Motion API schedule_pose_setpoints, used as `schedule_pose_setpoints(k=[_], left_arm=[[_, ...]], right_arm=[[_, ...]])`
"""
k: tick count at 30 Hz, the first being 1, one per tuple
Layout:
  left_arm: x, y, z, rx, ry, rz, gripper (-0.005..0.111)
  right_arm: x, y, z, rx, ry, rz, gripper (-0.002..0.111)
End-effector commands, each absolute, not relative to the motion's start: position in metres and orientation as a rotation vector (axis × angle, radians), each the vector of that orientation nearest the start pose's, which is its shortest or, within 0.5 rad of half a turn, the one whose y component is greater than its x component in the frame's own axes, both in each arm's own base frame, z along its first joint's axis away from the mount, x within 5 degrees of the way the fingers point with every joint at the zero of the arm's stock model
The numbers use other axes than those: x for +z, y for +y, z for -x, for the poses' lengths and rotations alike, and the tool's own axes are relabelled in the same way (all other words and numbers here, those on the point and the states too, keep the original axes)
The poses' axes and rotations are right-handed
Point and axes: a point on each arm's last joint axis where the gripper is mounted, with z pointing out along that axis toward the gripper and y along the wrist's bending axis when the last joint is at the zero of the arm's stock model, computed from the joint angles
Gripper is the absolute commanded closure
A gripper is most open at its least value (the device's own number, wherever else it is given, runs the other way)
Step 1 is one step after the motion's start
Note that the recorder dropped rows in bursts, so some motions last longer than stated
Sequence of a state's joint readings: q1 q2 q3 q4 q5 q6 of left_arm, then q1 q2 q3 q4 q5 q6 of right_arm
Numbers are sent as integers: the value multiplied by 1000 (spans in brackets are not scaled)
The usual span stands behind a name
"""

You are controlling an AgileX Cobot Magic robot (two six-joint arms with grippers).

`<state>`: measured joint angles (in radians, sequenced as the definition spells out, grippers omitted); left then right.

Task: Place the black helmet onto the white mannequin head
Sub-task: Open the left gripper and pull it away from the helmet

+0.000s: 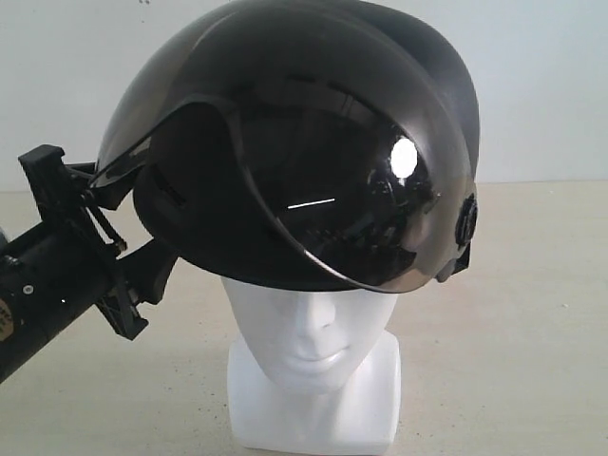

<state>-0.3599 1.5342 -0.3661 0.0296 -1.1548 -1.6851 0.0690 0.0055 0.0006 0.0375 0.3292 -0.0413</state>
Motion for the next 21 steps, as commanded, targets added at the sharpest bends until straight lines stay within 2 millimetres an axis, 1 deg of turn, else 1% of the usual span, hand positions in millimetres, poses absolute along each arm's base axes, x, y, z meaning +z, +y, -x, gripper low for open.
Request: schedule_pose_setpoints(k=[1,3,5,7,9,10,12,14,16,17,18,21], left_arm=[[196,-88,-233,-1541,1419,1035,36],[190,-85,-227,-1528,1426,1054,36],[180,-80,-216,-1490,1452,1077,36],[170,-73,-201,-1449,1478,1097,36],[158,-67,-186,-1387,1542,1110,36],[150,-63,-175,-1345,1588,1123,36],[142,-58,-160,-1302,1640,1144,36],[143,-59,-159,-1296,1667,1078,36],[148,-70,-153,-1366,1762,926,36],[149,-72,-151,-1379,1771,894,36],[151,-72,-151,-1369,1772,868,36],[155,-70,-150,-1355,1758,867,36]], right_arm=[[184,5,-54,58,1804,79,108],[184,5,-54,58,1804,79,108],[184,5,-54,58,1804,79,108],[184,5,-54,58,1804,79,108],[184,5,-54,58,1804,79,108],[184,5,-54,58,1804,79,108],[184,5,-54,58,1804,79,108],[184,5,-54,58,1804,79,108],[184,5,-54,58,1804,79,108],[184,5,-54,58,1804,79,108],[184,5,-54,58,1804,79,108],[184,5,-54,58,1804,79,108]])
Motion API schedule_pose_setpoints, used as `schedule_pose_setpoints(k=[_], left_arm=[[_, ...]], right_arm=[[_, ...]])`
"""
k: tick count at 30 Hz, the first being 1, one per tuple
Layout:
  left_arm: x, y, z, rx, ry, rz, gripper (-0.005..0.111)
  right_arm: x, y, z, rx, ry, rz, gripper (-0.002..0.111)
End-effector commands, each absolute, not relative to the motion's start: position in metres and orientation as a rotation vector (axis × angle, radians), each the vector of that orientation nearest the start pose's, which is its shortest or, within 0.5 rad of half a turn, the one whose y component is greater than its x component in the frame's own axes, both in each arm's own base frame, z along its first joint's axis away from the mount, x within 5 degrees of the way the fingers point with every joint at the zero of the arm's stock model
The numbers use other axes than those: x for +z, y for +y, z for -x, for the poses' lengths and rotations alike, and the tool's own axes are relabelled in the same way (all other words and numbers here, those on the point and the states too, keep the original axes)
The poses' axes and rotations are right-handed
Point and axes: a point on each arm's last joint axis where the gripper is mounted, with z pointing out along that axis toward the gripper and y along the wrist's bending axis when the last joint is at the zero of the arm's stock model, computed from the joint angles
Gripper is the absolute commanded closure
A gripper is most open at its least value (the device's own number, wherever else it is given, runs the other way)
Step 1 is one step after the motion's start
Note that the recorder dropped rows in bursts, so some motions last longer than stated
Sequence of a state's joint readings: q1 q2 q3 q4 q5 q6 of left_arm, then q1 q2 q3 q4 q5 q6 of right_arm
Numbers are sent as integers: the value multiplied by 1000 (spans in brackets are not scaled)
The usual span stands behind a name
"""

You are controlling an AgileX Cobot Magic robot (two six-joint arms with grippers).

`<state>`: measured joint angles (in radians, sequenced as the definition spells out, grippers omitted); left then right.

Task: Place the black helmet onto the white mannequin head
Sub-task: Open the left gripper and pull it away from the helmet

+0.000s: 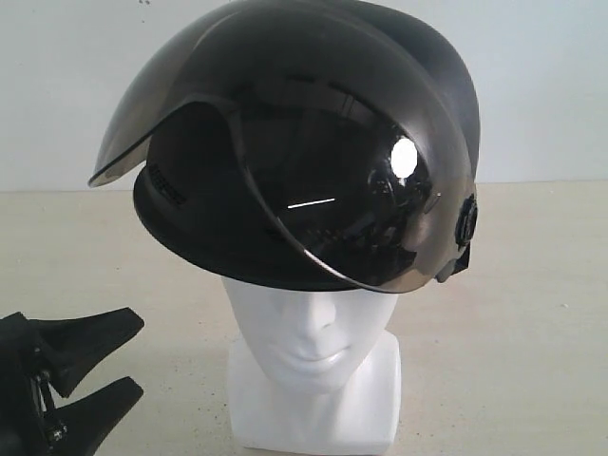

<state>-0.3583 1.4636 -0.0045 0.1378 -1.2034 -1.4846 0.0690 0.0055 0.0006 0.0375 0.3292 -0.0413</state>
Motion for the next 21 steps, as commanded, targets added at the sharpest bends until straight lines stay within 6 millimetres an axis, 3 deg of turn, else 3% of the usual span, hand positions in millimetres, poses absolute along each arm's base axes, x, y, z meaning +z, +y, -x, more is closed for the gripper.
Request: schedule_pose_setpoints(k=[1,8,11,16,21], left_arm=[[157,-69,-149,-1353,1751,869,36],[165,-67,-144,-1326,1755,826,40],[169,-69,-139,-1337,1782,760,57],[186,-74,-129,-1425,1737,590,98],[202,-72,-118,-1457,1653,479,102]], right_arm=[[184,5,-54,58,1804,79,108],[184,5,-54,58,1804,79,108],[184,5,-54,58,1804,79,108],[184,5,-54,58,1804,79,108],[184,5,-54,58,1804,79,108]])
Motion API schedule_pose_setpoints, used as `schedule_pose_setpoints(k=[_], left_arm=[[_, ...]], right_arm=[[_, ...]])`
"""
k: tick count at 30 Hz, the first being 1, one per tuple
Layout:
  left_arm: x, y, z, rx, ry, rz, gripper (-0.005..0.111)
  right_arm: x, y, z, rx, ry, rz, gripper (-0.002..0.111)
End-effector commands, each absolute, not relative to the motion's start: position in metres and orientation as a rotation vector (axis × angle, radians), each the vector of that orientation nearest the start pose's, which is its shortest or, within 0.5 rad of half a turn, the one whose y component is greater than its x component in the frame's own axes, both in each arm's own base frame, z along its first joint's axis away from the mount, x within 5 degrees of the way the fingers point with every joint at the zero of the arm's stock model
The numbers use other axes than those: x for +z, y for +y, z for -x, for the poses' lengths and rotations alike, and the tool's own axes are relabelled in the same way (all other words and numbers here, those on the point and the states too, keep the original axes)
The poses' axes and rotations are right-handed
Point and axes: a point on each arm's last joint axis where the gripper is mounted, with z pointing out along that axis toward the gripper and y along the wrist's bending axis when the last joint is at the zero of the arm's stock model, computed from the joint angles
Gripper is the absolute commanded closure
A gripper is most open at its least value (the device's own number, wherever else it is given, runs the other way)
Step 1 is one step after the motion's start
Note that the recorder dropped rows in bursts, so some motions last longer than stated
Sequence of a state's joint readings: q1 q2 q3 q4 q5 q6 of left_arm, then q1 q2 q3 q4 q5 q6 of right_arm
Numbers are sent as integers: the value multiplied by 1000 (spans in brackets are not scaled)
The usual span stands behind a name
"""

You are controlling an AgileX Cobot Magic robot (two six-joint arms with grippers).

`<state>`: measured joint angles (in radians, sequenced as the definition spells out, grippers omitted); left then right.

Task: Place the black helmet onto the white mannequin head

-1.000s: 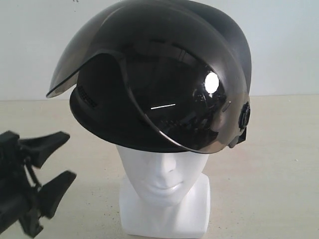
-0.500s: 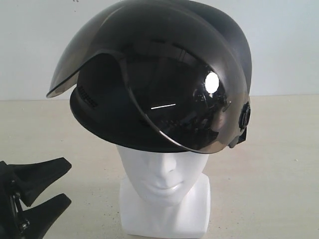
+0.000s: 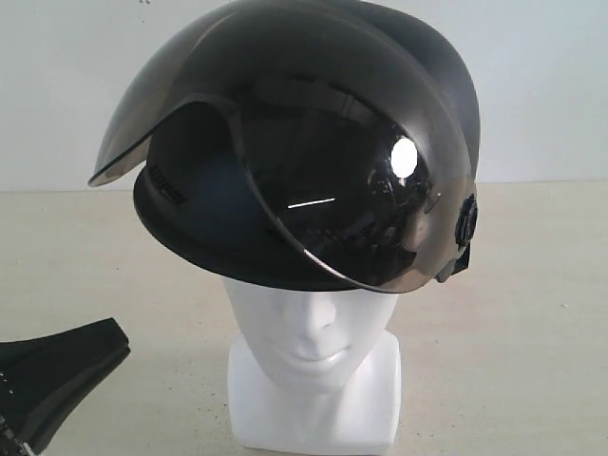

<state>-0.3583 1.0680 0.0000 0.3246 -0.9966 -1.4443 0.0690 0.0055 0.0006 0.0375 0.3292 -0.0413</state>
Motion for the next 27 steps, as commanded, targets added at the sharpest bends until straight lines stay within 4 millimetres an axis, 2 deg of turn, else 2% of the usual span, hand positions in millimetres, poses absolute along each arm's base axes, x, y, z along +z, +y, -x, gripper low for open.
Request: schedule_pose_setpoints(k=[1,8,13,20,23,26,27], left_arm=[[204,-71,-116,-1445,1650,475,102],[205,-62,-98,-1298,1725,413,102],[218,-55,-76,-1323,1634,337,102],[223,-55,-54,-1345,1588,165,102],[227,-56,-43,-1404,1531,101,102],[231,-58,-37,-1459,1486,36,102],[233,-59,-35,-1478,1472,13,102]], right_arm=[[184,5,-54,58,1804,79,108],[184,5,-54,58,1804,79,108],[184,5,-54,61,1802,78,108],[184,5,-54,61,1804,78,108],[184,5,-54,30,1800,108,108],[193,4,-55,6,1699,123,108],[202,4,-56,4,1605,115,108]])
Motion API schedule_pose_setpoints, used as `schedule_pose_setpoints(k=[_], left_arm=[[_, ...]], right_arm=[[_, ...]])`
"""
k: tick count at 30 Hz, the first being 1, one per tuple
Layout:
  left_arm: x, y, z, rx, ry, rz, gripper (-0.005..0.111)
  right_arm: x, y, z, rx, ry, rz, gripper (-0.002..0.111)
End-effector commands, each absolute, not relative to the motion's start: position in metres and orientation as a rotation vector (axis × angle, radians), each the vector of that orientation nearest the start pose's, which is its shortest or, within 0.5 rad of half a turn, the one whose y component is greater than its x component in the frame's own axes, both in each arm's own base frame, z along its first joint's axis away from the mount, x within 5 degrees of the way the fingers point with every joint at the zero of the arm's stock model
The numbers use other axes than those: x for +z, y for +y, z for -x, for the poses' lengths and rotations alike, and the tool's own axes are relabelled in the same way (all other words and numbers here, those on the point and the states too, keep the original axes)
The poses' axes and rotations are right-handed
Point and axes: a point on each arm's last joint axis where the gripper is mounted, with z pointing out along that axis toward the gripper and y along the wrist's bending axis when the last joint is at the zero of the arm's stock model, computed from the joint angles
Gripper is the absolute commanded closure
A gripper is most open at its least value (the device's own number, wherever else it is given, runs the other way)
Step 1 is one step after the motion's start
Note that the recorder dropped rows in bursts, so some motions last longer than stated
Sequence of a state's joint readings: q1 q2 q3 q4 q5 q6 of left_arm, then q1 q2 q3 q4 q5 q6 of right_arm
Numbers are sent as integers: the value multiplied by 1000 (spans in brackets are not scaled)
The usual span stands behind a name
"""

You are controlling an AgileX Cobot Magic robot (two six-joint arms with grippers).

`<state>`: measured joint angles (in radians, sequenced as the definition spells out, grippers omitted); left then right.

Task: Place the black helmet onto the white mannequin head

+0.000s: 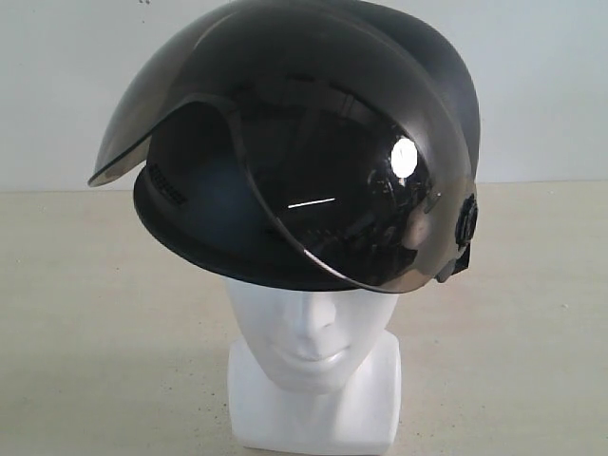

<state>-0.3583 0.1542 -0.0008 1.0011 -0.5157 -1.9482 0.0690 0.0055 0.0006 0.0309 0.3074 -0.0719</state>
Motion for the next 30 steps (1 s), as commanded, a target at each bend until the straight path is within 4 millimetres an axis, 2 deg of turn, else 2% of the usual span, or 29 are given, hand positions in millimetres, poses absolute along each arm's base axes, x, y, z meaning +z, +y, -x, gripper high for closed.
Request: schedule_pose_setpoints(k=[1,3,8,9,11,12,16,20,24,30], left_arm=[[233,-60,-33,-1491,1466,-6,102],[232,-62,-32,-1475,1476,-48,102],[235,-61,-34,-1291,1538,-152,102],[239,-60,-35,-1241,1546,-169,102],[244,-59,-36,-1190,1550,-170,102],[247,-57,-37,-1173,1550,-152,102],[264,-52,-39,-1114,1509,-111,102],[284,-46,-40,-1061,1454,-81,102],[307,-45,-39,-1049,1407,-90,102],[334,-46,-35,-1035,1352,-145,102]], right_arm=[[206,4,-56,4,1555,111,108],[218,4,-55,7,1428,96,108],[238,3,-50,8,1198,73,108],[245,1,-47,112,1114,-28,108],[246,-2,-47,273,1101,-163,108],[246,-3,-48,336,1121,-218,108],[269,1,-43,382,1225,-213,108],[303,5,-36,401,1333,-190,108],[331,11,-40,432,1557,-180,108],[348,22,-39,511,1956,-166,108]])
